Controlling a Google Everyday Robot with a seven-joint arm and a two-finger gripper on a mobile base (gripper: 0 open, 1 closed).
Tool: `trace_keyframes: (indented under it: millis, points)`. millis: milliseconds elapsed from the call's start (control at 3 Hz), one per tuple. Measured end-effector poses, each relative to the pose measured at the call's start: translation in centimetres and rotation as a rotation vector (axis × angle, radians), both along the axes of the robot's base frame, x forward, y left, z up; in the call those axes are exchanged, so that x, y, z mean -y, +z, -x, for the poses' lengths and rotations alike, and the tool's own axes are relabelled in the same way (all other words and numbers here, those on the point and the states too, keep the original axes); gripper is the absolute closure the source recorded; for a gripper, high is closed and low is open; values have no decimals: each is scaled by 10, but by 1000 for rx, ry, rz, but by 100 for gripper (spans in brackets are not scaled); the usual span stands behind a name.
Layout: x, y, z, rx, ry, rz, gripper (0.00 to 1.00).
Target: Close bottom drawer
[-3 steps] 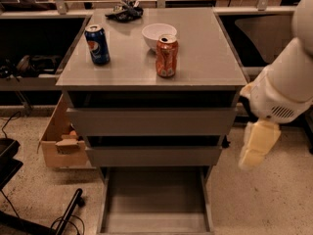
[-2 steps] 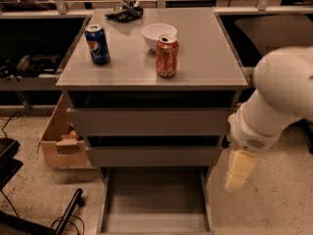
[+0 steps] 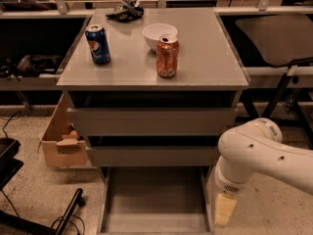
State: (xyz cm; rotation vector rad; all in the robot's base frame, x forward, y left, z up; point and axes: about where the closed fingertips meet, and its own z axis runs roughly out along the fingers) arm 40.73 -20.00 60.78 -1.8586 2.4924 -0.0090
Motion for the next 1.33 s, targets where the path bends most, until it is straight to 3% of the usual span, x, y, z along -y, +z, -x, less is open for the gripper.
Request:
trace_keyframes:
  millis: [333,667,1000,1333]
  points:
    - [2,-44,5,-38,-32,12,0]
    - [0,-47,5,-41,-34,9,0]
    - [-18,-104,8,-85,-67,-60,0]
    - [-38,-182,14,-115,-99,-118,0]
